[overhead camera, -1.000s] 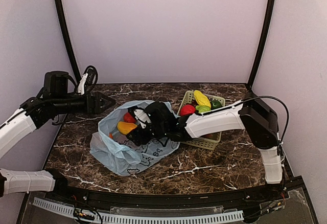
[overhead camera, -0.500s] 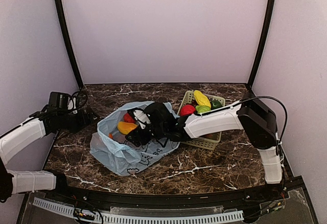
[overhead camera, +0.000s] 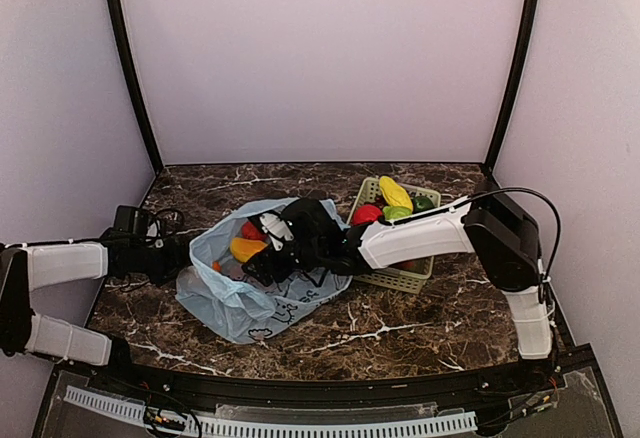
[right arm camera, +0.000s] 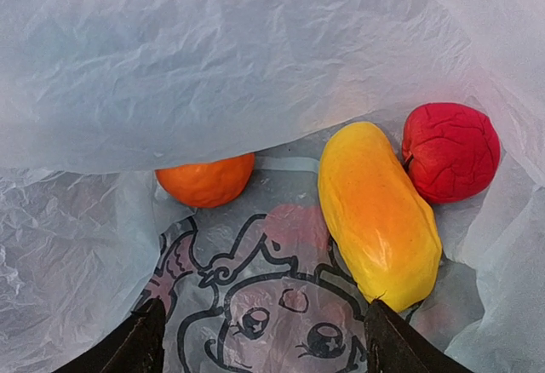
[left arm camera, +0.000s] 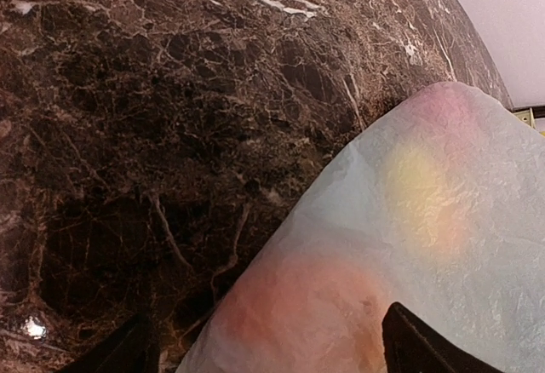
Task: Untie the knot of the plastic bag and take out the fruit
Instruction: Move the takeout bag to the center of the board.
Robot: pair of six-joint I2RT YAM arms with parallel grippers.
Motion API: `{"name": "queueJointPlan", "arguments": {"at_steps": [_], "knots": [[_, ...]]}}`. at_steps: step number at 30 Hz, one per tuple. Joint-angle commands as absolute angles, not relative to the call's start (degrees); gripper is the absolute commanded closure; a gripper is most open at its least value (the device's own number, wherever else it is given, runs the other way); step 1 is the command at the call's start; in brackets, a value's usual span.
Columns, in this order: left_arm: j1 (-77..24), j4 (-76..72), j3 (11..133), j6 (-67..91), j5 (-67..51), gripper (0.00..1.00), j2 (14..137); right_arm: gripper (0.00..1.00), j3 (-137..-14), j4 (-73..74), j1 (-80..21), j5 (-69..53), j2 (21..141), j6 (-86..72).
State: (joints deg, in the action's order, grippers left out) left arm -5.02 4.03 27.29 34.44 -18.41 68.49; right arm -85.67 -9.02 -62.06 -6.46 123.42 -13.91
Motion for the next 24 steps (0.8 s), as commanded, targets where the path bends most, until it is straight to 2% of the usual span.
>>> {"name": "queueJointPlan", "arguments": {"at_steps": [1,6,7,17,24], "knots": [[-4.74,-2.34,25.87,35.41,-20.61,0.21,70.47,0.23,-87.60,-10.23,-61.55,-7.99,125.37,-14.50],[-4.66,-1.53,25.84,33.49,-21.11,0.46,72.30,0.28,-88.13,-10.26,-61.64,-9.24,125.90,-14.80],[-4.72,-1.51,25.73,33.40,-21.18,0.53,72.45,0.29,-88.23,-10.26,-61.60,-9.34,125.94,-14.82],[-4.80,-4.36,25.24,32.89,-25.22,0.97,75.99,0.32,-88.37,-10.02,-61.63,-9.29,126.21,-15.01],[-9.14,-6.86,27.70,31.73,-26.31,0.99,80.55,0.33,-87.55,-10.23,-61.44,-8.70,125.38,-15.06]]}}
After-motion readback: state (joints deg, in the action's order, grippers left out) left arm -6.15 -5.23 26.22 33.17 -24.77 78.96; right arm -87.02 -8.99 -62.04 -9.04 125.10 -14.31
